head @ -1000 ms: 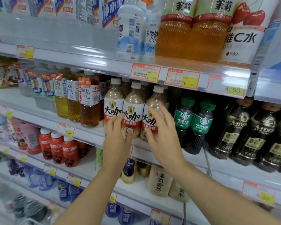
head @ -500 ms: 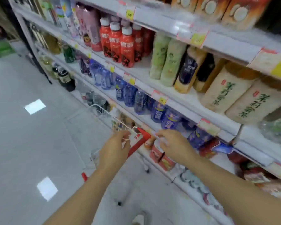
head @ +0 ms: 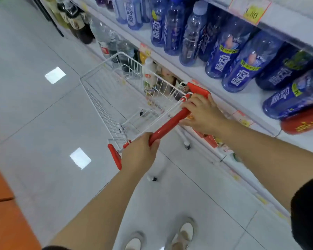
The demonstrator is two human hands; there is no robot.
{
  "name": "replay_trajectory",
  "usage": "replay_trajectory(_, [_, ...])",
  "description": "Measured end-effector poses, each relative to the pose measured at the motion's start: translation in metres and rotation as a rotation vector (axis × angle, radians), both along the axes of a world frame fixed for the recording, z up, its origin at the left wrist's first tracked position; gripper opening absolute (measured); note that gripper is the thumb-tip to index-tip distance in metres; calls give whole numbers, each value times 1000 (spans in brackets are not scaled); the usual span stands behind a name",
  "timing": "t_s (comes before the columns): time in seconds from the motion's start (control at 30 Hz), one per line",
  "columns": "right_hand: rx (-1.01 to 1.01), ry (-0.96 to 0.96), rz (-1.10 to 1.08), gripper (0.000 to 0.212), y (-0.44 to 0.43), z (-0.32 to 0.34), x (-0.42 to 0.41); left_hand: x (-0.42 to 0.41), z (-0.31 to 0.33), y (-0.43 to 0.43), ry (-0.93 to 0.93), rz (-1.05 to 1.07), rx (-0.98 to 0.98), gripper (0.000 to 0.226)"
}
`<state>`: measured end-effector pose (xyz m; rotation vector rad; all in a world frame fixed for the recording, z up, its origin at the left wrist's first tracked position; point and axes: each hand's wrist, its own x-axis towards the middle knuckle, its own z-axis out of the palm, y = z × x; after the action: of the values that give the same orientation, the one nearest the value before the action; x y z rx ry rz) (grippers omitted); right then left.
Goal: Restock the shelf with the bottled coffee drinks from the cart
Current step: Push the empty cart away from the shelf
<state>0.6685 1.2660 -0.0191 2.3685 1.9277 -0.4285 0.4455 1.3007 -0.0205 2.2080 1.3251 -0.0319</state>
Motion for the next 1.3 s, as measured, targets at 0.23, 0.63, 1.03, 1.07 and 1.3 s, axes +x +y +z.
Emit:
replay_trajectory(0.23, [-35,21,-48,69,-84,3,-66,-69,6,-34,68,-151,-199,33])
replay_trajectory(0.63, [-120,236,-489,44,-285,11,-218,-164,13,-124,226,-637,-564,31])
replay_trajectory(1.03, [-159,289,-1039,47,-473,15,-304,-139,13,-252,386,-1124,-459,30])
replay_trajectory(1.07, [-148,280,-1079,48,-490,15,-308,-132,13,-266,393,-1158,-425,31])
replay_trajectory(1.3, [-2,246,-1392,44,-602,18,-325,-81,12,-388,159,-1326,-24,35])
